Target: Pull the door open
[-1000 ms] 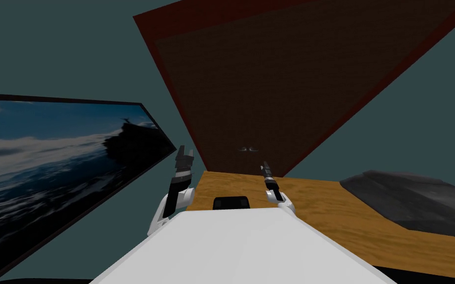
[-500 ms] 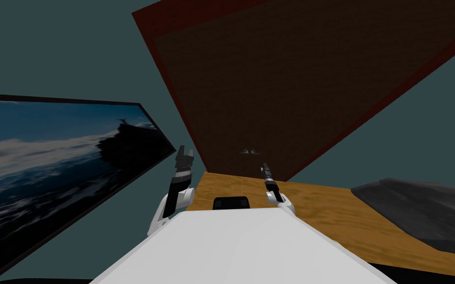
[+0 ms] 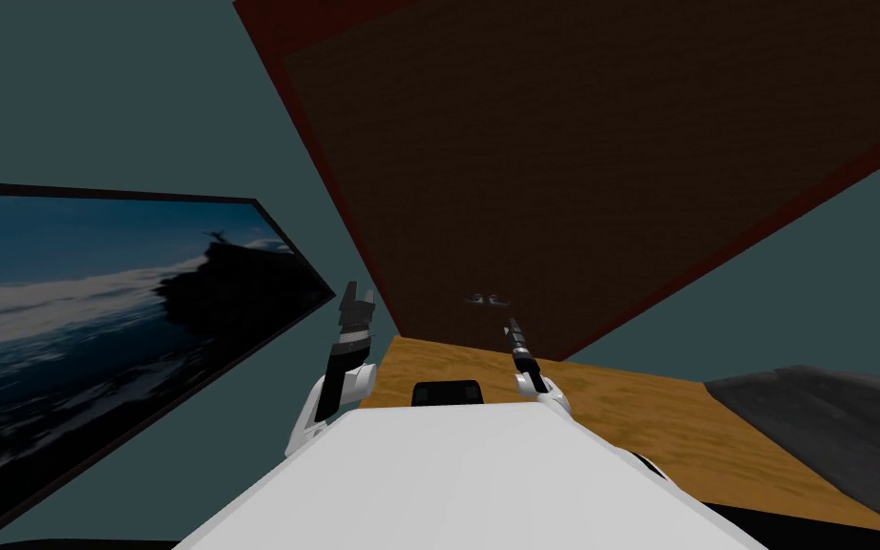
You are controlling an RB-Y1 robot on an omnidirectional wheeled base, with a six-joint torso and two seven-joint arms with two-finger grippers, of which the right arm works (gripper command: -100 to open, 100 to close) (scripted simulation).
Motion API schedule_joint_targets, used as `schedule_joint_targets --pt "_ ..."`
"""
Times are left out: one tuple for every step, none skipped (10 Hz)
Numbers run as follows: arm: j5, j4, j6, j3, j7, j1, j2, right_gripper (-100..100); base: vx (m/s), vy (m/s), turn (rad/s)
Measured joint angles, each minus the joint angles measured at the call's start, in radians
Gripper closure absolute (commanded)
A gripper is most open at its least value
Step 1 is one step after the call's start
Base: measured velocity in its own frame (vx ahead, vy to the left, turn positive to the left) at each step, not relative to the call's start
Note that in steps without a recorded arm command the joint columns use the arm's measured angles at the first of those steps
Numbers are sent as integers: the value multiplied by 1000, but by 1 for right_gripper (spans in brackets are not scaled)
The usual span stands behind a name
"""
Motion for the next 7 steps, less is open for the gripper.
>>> schedule_joint_targets --pt "0 2 0 0 -1 -1 0 -100 42 -8 -64" --pt "-4 -65 30 -8 -7 49 -5 -100 33 -4 -40" --pt "-10 -55 30 -19 -8 45 -18 -100 8 -1 15" --pt "-13 -22 10 -24 -6 30 -25 -100 0 0 0" --pt "-14 3 0 -25 -7 27 -30 -100 36 -11 -28" --pt "-21 -7 9 -36 -13 50 -45 -100 57 -4 -22" --pt "-25 -13 15 -44 -13 65 -47 -100 35 2 0"
